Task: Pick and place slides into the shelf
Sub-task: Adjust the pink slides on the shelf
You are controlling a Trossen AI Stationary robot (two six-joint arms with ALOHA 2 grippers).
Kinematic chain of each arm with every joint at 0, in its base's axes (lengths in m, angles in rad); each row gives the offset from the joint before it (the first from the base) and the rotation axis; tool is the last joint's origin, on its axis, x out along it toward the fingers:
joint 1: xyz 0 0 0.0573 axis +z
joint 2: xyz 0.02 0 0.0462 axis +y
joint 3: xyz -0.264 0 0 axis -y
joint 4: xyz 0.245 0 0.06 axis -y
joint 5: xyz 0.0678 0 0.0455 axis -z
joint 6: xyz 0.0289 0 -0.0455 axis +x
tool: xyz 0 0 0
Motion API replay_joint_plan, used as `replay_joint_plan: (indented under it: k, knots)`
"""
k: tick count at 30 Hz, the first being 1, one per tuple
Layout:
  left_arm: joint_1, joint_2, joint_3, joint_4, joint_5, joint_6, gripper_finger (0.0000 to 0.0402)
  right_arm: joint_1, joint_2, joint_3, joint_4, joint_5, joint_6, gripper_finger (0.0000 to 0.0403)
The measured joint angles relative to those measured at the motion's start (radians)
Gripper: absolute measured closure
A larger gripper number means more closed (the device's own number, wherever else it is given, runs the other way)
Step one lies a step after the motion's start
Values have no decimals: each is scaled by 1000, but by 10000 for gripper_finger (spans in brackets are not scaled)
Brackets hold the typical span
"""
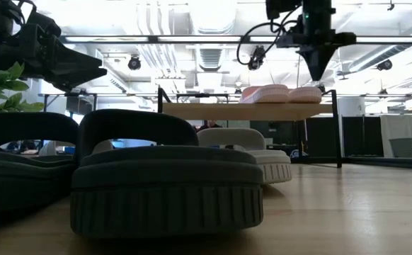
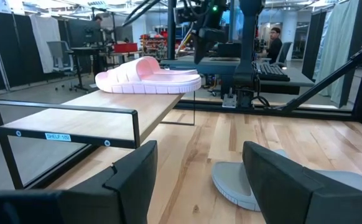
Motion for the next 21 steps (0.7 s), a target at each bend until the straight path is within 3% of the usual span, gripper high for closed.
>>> replay_joint_plan:
  k: [15,21]
  knots:
    - [0,0,0,0,0,0,178,-7,-14,-57,127,63,-48,394]
    - [0,0,0,0,0,0,178,-9,-14,-121,140,24,-100,394]
